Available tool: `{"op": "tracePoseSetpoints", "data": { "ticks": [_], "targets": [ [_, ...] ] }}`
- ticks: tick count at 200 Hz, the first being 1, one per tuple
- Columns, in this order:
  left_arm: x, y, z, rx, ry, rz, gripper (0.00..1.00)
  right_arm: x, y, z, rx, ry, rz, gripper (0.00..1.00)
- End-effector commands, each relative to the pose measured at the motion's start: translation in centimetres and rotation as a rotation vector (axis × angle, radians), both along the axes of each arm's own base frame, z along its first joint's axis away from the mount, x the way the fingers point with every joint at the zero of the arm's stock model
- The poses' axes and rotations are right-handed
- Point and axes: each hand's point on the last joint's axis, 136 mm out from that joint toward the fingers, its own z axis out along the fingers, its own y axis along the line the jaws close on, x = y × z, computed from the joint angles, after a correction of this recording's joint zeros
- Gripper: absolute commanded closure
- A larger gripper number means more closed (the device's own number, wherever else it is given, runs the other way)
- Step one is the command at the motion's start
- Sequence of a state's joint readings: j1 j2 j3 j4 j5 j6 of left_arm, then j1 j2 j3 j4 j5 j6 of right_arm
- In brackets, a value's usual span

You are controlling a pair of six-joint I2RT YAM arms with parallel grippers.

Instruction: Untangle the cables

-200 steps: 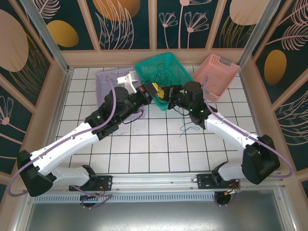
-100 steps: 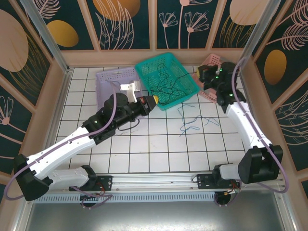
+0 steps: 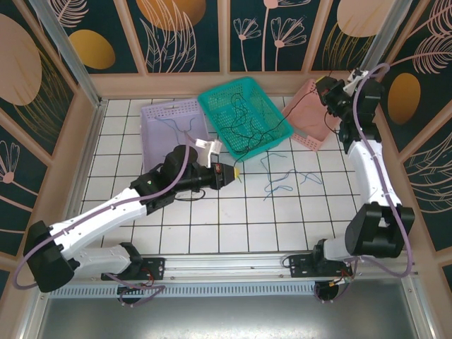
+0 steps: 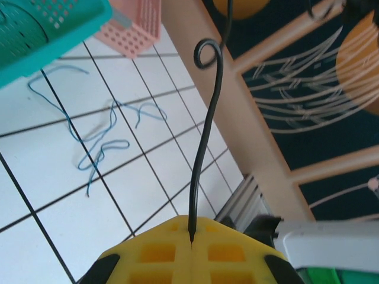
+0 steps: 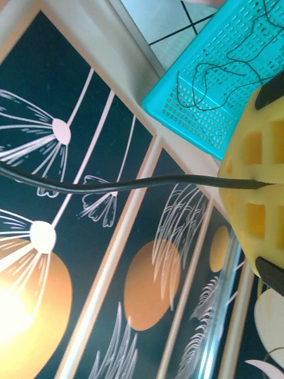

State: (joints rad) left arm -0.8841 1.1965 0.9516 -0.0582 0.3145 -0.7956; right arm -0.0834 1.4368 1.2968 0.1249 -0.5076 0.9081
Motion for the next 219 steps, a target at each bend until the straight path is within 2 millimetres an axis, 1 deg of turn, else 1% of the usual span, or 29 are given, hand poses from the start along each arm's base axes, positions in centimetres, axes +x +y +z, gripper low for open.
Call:
{"op": "tracePoseSetpoints", "data": {
  "ticks": [1, 15, 29, 44, 64, 87, 113, 132, 149, 167, 168, 171, 192, 219],
  "targets": [
    [-2.6, -0.7, -2.6, 0.091, 0.013, -0.16, 1.0, 1.2, -0.3, 4.4, -0.083, -0.171, 0.026, 1.0],
    [-3.2, -0.8, -4.0, 0.136, 0.017, -0.188, 1.0, 1.8, -1.0, 4.7, -0.091, -0.178, 0.005, 1.0],
    [-3.5, -0.8, -4.6, 0.15, 0.02, -0.194, 1.0, 2.2, -1.5, 4.8, -0.096, -0.183, -0.008, 1.0],
    [-3.6, -0.9, -4.6, 0.14, 0.018, -0.185, 1.0, 2.5, -2.1, 4.8, -0.098, -0.184, -0.021, 1.0],
    [-3.6, -0.7, -5.0, 0.148, 0.02, -0.173, 1.0, 2.8, -3.3, 4.5, -0.091, -0.181, -0.043, 1.0],
    [-4.2, -0.5, -6.1, 0.178, 0.031, -0.195, 1.0, 3.3, -4.2, 5.3, -0.078, -0.211, -0.04, 1.0],
    [-5.5, -0.6, -7.9, 0.264, 0.034, -0.261, 1.0, 3.8, -3.9, 6.7, -0.081, -0.275, 0.003, 1.0],
    [-6.8, -0.9, -9.3, 0.328, 0.031, -0.322, 1.0, 4.2, -3.6, 7.5, -0.078, -0.31, 0.029, 1.0],
    [-7.9, -1.2, -10.6, 0.397, 0.013, -0.368, 1.0, 4.7, -3.8, 7.8, -0.079, -0.32, 0.029, 1.0],
    [-9.1, -1.0, -12.7, 0.489, 0.0, -0.414, 1.0, 5.0, -3.9, 8.3, -0.073, -0.333, 0.034, 1.0],
    [-9.0, -1.3, -12.3, 0.483, -0.008, -0.414, 1.0, 5.0, -4.0, 8.3, -0.073, -0.334, 0.033, 1.0],
    [-9.0, -1.6, -12.1, 0.485, -0.019, -0.419, 1.0, 5.1, -4.0, 8.4, -0.075, -0.335, 0.033, 1.0],
    [-9.9, -1.9, -13.2, 0.537, -0.041, -0.454, 1.0, 5.2, -3.9, 9.1, -0.084, -0.356, 0.043, 1.0],
    [-10.2, -2.7, -13.7, 0.568, -0.075, -0.479, 1.0, 5.2, -3.7, 9.6, -0.095, -0.377, 0.061, 1.0]
  ]
}}
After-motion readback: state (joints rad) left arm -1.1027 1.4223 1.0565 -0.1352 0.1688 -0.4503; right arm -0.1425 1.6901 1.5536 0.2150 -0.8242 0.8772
